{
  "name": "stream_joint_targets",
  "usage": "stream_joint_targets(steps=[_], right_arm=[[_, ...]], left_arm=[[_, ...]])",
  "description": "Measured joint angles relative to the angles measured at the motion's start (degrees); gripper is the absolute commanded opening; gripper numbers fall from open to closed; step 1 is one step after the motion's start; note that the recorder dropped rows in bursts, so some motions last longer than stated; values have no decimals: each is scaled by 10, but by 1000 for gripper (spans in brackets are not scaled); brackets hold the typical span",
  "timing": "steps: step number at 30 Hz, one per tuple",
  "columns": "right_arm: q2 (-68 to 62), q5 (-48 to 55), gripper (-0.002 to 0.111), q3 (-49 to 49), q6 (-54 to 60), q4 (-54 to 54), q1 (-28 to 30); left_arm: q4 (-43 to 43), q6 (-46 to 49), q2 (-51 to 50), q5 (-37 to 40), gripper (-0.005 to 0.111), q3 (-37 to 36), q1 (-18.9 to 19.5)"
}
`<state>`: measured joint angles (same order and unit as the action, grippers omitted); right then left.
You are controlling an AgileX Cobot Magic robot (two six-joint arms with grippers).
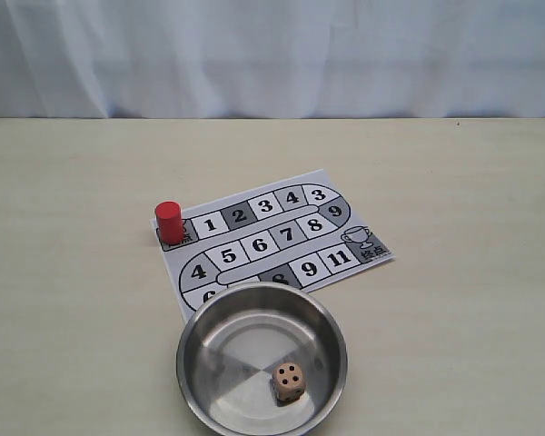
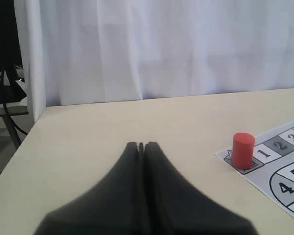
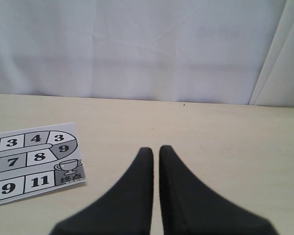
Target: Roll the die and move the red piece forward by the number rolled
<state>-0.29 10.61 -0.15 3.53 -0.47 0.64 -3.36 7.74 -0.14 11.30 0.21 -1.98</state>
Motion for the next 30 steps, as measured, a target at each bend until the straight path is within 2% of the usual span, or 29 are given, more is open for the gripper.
stream_joint_targets(steps=[4,13,17,24,30], right_arm=[[0,0,4,0,0,0,0],[0,0,4,0,0,0,0],[0,0,4,0,0,0,0],[0,0,4,0,0,0,0],[0,0,4,0,0,0,0]], left_arm=[[-6,-4,0,-27,0,0,0],[-79,-32,0,-53,0,2,0],[-109,-33,0,-33,0,44,0],[-119,-34,2,78,0,177,0],[-119,-34,-61,281,0,307,0]])
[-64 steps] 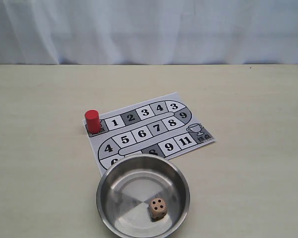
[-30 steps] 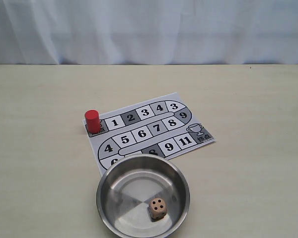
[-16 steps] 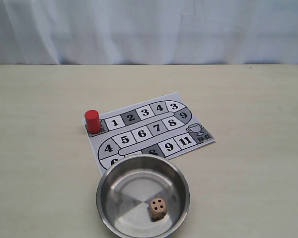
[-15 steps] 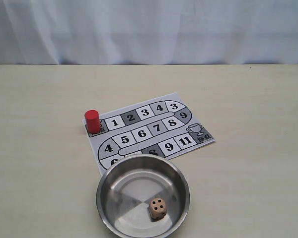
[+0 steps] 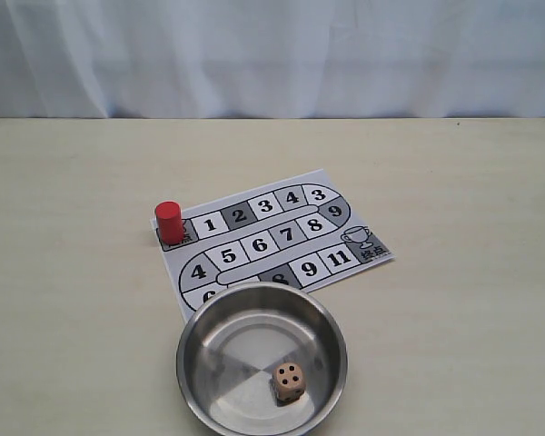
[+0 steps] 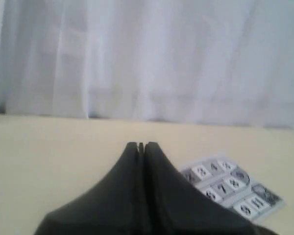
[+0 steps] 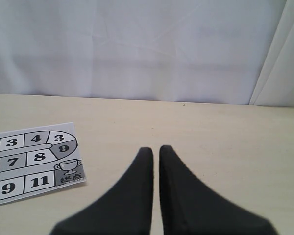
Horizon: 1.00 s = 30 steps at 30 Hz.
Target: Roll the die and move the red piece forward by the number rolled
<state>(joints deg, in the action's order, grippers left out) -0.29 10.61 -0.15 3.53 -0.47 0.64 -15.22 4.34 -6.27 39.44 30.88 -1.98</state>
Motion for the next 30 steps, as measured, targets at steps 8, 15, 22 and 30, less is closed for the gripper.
stream_joint_targets(steps=[8,15,22,30], right_arm=[[0,0,4,0,0,0,0],[0,0,4,0,0,0,0],[0,0,4,0,0,0,0],[0,0,4,0,0,0,0]], left_arm=[[-11,25,-130,83,0,78,0],[-95,161,-245,85,0,80,0],[-92,196,-342,98,0,80,0],[-75,211,-413,107,0,80,-34]])
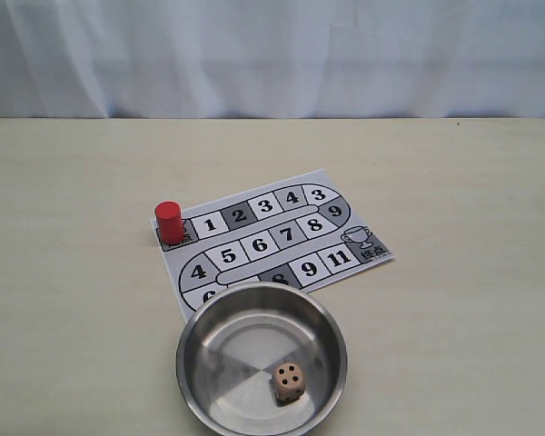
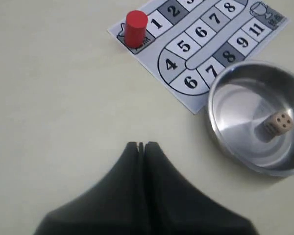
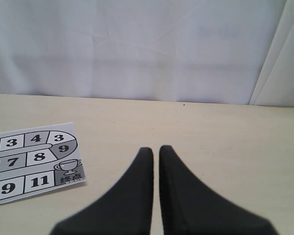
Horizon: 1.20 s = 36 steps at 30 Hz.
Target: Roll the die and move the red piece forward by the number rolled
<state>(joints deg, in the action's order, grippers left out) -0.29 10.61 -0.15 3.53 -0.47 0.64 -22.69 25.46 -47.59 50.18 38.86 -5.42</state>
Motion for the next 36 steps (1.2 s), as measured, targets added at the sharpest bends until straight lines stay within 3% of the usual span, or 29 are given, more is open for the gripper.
stream_joint_targets(steps=[7,10,13,15,19,24,31,36], right_arm=[[0,0,4,0,0,0,0],[0,0,4,0,0,0,0],[0,0,4,0,0,0,0],[0,0,4,0,0,0,0],[0,0,4,0,0,0,0],[0,0,4,0,0,0,0],[0,0,4,0,0,0,0],[0,0,4,0,0,0,0]], left_arm=[[148,-99,-59,-20,0,0,-145],[236,-187,-121,-41,0,0,-233],[244,-212,-176,-102,0,4,-319],[231,-216,-213,-111,6,21,-353],[221,-218,-291,-129,36,67,-386],[206,-218,-357,-148,57,99,-396],[128,-144,-434,-204,58,129,-437],[118,-123,-483,-231,58,153,-471]])
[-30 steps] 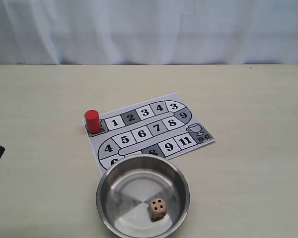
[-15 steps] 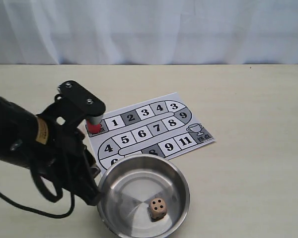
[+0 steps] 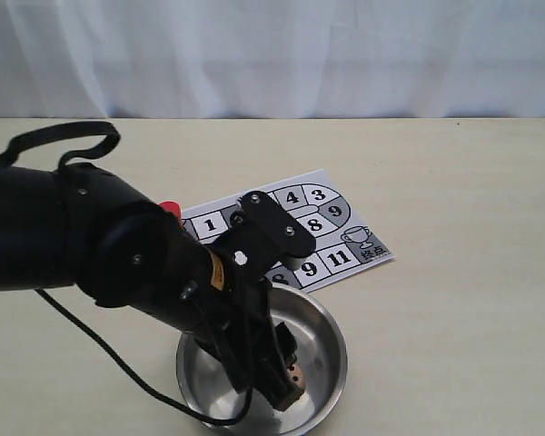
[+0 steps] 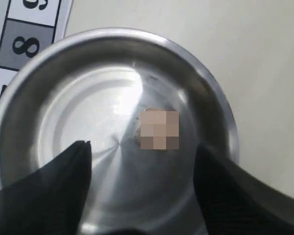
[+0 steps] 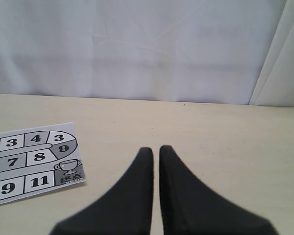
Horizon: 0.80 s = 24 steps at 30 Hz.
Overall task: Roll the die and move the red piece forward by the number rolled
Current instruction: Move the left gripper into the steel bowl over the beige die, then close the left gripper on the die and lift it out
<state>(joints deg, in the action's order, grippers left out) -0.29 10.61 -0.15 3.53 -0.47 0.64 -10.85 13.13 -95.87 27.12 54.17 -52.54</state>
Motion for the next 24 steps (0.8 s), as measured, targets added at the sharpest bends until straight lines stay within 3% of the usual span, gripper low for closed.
stream_joint_targets(steps=[24], right_arm=[[0,0,4,0,0,0,0]], left_arm=[[-76,14,-120,-92,58,7,-14]])
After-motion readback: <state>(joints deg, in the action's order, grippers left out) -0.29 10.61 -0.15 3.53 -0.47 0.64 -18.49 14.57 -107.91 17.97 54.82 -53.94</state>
